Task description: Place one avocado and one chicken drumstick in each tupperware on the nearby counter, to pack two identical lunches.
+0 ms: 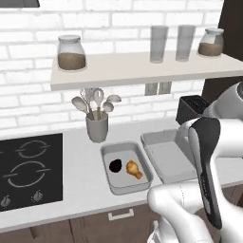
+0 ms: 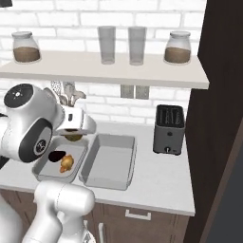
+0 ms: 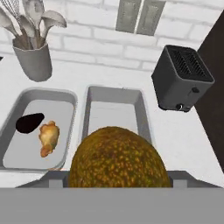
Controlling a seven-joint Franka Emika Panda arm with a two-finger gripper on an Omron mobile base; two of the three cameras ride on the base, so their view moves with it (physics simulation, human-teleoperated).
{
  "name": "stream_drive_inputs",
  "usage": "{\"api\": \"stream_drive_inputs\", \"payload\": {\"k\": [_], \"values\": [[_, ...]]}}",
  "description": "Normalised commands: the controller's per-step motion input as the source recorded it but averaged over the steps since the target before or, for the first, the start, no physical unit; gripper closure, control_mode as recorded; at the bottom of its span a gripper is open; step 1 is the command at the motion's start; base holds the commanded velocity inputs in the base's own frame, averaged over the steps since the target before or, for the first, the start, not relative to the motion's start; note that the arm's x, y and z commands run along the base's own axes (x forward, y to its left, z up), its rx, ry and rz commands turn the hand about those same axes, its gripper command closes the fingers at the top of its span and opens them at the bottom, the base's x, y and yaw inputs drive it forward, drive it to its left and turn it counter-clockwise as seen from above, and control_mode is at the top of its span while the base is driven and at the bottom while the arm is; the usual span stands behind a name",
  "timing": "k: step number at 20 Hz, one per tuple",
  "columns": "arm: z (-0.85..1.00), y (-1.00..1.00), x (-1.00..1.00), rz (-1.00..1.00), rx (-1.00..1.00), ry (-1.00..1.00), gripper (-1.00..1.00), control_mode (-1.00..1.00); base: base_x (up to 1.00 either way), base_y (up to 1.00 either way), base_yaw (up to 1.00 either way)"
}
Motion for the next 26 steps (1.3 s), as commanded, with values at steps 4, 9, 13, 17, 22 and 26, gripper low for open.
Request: {"api": "stream_drive_inputs", "payload": {"k": [4, 9, 13, 17, 22, 26], "values": [[-0.88, -0.11, 0.02, -0.06, 0.00, 0.48, 1.00, -1.00, 0.00, 0.00, 0.00], [-0.55, -0.20, 0.18, -0.01, 0.00, 0.40, 1.00, -1.00, 0.00, 0.00, 0.00], [-0.42, -0.06, 0.23, 0.00, 0.00, 0.06, 1.00, -1.00, 0.00, 0.00, 0.00], [-0.56, 0.00, 0.52, 0.00, 0.00, 0.00, 1.00, -1.00, 0.00, 0.00, 0.00], [-0.61, 0.00, 0.58, 0.00, 0.00, 0.02, 1.00, -1.00, 0.00, 0.00, 0.00], [-0.62, 0.00, 0.63, 0.00, 0.00, 0.07, 1.00, -1.00, 0.00, 0.00, 0.00]]}}
